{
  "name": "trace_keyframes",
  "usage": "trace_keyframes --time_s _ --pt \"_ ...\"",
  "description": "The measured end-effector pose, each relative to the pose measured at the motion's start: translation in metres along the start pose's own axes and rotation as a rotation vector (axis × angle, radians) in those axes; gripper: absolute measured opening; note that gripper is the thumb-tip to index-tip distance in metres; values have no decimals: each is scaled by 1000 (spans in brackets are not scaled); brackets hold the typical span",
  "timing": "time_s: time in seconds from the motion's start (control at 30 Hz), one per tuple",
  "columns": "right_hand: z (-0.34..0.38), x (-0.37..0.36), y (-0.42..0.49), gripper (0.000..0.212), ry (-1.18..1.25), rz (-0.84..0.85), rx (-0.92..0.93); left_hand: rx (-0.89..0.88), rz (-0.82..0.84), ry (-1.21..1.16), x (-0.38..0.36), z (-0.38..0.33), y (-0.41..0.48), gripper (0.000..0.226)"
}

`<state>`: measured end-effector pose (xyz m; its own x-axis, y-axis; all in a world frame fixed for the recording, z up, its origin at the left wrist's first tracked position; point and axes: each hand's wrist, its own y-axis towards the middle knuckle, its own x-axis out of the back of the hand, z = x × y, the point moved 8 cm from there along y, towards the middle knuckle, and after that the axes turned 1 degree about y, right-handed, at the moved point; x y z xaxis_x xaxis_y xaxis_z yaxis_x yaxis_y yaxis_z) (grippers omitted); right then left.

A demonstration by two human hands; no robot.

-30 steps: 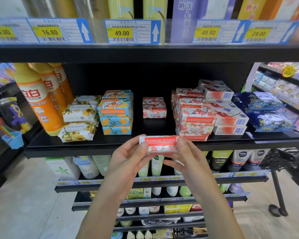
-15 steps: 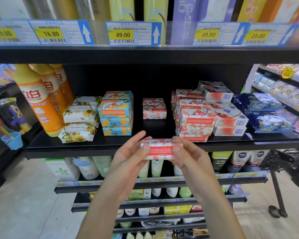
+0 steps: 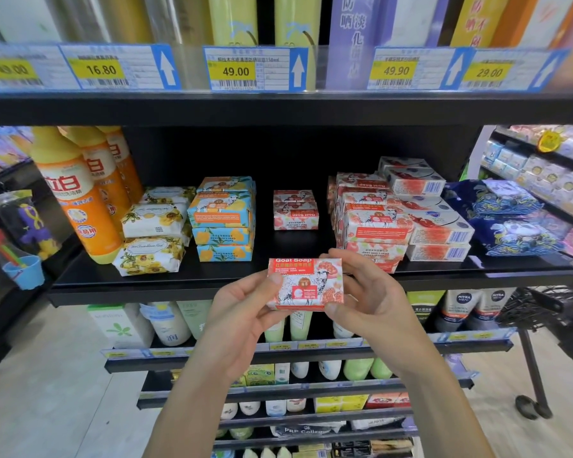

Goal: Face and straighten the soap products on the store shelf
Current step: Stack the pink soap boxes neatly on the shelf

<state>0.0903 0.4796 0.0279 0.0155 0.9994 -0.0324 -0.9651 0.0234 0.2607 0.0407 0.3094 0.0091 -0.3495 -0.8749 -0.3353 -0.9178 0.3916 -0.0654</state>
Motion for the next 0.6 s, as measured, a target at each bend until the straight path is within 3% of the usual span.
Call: trace_keyframes --time_s 0.33,0.47,0.6 --pt "34 -13 12 85 -892 58 135 -53 20 -33 -7 -4 1 41" --pt "45 -15 18 81 -1018 73 181 -68 52 -22 -15 -7 1 43" --pt "61 -10 20 79 -966 66 186 -117 84 -18 -21 -16 1 42"
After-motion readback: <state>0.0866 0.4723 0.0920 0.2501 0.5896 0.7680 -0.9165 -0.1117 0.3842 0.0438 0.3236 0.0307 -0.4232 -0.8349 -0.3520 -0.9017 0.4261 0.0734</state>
